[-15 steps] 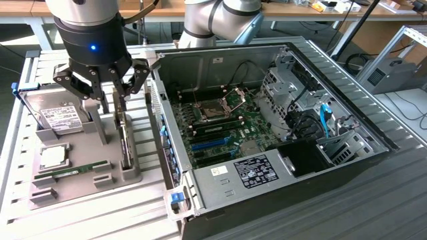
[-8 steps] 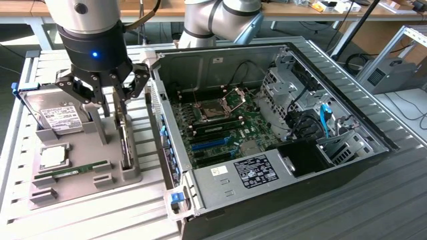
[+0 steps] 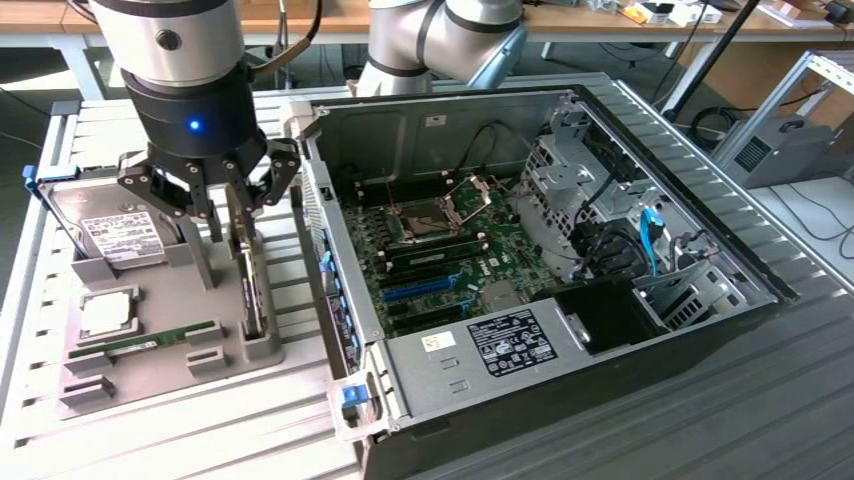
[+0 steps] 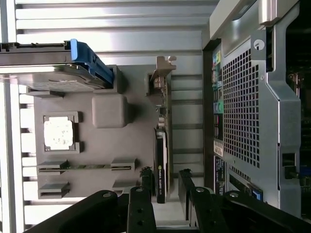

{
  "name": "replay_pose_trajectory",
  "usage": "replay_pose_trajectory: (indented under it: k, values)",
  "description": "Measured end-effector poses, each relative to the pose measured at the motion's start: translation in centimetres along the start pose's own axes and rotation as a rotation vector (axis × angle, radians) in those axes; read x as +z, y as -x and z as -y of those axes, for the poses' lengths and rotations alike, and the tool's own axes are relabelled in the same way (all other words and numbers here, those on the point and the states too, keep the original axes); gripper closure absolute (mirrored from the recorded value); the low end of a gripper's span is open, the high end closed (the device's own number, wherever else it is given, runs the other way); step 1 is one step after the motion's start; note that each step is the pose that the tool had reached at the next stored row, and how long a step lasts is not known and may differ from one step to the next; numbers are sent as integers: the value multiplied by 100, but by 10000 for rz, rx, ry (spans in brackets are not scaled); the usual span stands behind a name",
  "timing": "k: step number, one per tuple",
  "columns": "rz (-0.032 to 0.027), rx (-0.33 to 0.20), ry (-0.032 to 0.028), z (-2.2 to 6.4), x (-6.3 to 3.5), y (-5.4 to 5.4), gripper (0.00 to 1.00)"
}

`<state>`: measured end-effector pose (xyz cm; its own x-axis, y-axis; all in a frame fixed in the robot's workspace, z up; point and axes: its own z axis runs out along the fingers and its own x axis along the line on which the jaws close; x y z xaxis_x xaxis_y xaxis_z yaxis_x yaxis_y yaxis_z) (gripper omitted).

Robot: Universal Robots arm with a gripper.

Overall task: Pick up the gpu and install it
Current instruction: 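Pick up the gpu and move the gpu toward the slot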

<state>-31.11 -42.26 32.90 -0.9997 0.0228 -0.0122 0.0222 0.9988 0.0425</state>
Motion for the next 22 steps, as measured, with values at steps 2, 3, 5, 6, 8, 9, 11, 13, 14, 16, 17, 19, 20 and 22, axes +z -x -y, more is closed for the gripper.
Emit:
replay_pose_trajectory:
  k: [2,3,5,6,8,9,11,13,14,16,17,19,20,22]
  values:
    - [0,0,0,1,27,0,64]
    - [0,0,0,2,49,-1,64]
    - [-1,1,5,2,60,-1,64]
    - [-1,2,20,3,67,-2,64]
    - [-4,1,74,3,73,-2,64]
    - [-4,2,119,3,74,-2,64]
    - [-3,3,177,3,76,-2,64]
    - [-2,3,190,3,81,-1,64]
    - [-3,3,191,4,87,-2,64]
    - [-4,3,189,4,107,-2,64]
    - [-5,3,189,5,122,-2,64]
    - [-4,3,189,7,167,-3,64]
    - [-4,2,189,8,196,-3,64]
    - [-4,2,190,9,214,-3,64]
